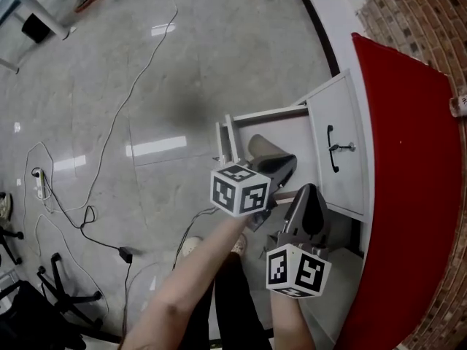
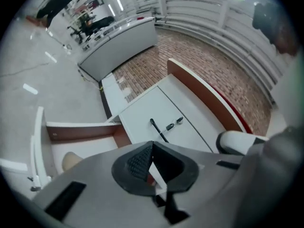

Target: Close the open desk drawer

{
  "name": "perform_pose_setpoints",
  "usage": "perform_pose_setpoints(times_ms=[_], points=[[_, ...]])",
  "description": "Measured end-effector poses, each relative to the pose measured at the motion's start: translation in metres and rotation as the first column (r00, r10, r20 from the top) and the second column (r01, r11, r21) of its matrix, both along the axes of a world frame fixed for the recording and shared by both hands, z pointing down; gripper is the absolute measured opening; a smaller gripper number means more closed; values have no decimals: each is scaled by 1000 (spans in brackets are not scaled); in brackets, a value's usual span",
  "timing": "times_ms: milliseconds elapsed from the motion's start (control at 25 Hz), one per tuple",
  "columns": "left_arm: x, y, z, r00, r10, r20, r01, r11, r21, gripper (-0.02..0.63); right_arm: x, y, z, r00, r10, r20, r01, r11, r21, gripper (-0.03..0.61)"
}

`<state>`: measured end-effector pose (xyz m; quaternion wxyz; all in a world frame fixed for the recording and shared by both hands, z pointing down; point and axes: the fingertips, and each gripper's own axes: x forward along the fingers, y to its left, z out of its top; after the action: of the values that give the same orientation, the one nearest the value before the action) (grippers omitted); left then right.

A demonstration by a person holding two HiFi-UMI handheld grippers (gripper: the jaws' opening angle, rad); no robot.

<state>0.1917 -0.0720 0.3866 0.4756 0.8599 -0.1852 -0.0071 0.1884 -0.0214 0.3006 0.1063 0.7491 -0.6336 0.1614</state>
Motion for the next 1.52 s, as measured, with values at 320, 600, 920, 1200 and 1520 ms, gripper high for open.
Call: perform_pose_setpoints(times_ms=[320, 600, 920, 1200, 1520], points=[[-62, 12, -26, 960, -209, 188, 158, 954, 254, 11, -30, -1, -2, 995, -94, 12, 94, 996, 0, 14], [-122, 23, -40, 899, -373, 228, 292, 901, 322, 11, -60, 5, -2, 984, -175, 19, 175, 985, -6, 14], [-153, 29, -41, 854, -450, 261, 345, 866, 363, 11, -89, 8, 5, 968, -250, 20, 250, 968, -11, 14], [-163, 23, -34, 844, -463, 270, 365, 866, 341, 11, -99, 5, 10, 962, -274, 13, 274, 961, -23, 14], [-161, 22, -31, 846, -441, 299, 329, 874, 358, 11, -106, 1, 12, 959, -284, 16, 284, 959, -22, 14]])
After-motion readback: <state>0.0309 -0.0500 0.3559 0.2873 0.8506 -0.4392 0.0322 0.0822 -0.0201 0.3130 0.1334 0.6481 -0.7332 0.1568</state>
